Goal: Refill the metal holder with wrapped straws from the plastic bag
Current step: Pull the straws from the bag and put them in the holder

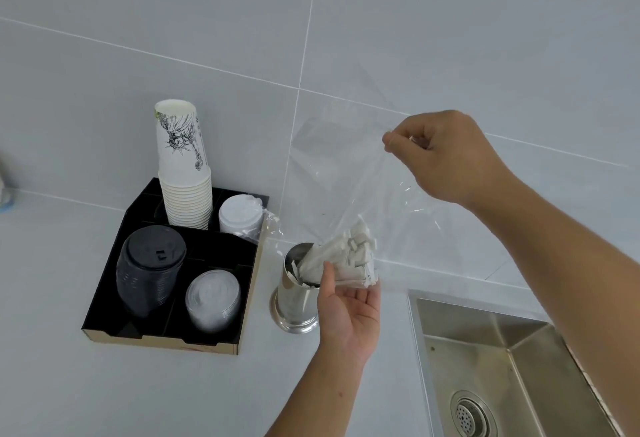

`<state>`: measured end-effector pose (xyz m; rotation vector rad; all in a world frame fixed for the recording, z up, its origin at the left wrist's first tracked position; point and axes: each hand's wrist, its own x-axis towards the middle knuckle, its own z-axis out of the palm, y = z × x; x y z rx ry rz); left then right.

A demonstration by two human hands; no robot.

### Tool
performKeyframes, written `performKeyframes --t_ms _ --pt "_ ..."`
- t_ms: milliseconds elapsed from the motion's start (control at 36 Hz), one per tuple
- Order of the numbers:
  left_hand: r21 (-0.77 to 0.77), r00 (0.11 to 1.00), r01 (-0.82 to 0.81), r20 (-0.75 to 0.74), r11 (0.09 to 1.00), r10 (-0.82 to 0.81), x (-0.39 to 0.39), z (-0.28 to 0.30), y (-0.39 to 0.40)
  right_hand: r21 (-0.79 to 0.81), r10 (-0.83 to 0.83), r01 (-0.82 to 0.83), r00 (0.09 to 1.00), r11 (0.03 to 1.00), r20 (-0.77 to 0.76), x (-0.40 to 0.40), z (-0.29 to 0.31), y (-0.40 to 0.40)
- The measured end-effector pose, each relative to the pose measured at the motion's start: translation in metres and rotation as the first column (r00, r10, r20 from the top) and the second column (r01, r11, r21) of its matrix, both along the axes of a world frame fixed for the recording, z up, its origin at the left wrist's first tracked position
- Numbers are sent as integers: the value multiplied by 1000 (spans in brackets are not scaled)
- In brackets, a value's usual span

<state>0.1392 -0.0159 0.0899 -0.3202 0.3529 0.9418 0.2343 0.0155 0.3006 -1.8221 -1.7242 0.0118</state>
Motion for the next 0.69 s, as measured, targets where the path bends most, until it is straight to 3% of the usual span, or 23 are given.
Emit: performKeyframes --t_ms 83,194,472,583,694 --pt "-27 1000 19 -25 999 -19 0 -4 3 24 15 -14 998 1000 -55 3 3 3" --pt "-68 994 50 -90 996 -56 0 -6 3 -40 -23 24 1000 999 11 6 -2 13" --pt "-99 999 -39 12 994 40 3 -5 16 -21 -25 25 1000 999 12 3 -5 33" --pt "-119 998 -59 -11 991 58 6 -9 22 -129 -22 22 1000 991 -4 7 -13 29" --pt "-131 996 -84 -15 988 83 7 -13 28 -366 -29 -5 996 931 -88 14 -21 21"
